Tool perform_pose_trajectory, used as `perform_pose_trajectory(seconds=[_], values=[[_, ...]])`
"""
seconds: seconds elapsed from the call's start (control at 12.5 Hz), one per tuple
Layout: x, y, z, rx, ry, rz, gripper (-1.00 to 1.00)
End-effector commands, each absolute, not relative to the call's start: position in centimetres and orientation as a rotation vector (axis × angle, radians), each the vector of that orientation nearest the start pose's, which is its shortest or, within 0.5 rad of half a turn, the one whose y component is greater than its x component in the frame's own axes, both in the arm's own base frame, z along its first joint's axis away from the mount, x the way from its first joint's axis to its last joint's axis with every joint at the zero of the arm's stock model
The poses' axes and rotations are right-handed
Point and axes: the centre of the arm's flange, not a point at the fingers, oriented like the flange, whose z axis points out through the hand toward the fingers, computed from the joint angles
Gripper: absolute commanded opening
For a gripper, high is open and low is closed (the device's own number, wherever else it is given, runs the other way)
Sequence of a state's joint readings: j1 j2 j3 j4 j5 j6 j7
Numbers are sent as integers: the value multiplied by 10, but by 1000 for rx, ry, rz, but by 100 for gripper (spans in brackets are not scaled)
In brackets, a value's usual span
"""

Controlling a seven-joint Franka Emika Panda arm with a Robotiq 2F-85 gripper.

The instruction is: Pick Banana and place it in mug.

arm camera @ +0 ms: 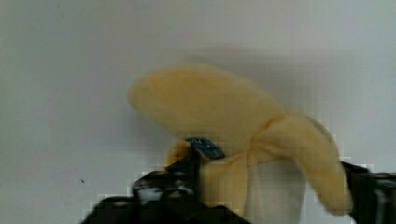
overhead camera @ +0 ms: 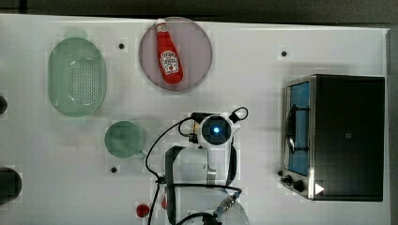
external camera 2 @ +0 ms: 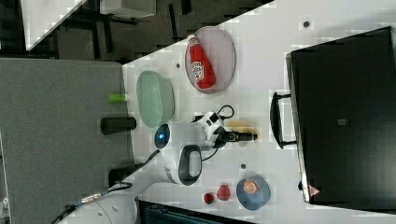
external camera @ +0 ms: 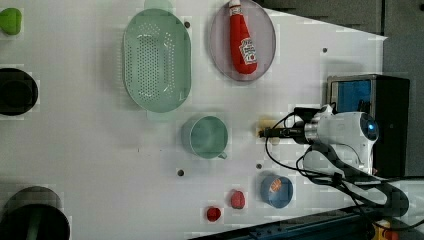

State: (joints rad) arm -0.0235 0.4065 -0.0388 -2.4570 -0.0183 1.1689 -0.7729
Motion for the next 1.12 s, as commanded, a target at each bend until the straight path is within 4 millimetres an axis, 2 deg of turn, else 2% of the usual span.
perform_pose_trajectory(seconds=[0.08, 0.32, 0.56, 0.72, 1.12], values=[[468, -31, 150, -3152, 19, 82, 18], [472, -34, 166, -3154, 34, 42, -45], [472, -43, 199, -3152, 68, 66, -46], [476, -45, 241, -3150, 77, 46, -46], [471, -46, 375, -3140, 83, -58, -46]])
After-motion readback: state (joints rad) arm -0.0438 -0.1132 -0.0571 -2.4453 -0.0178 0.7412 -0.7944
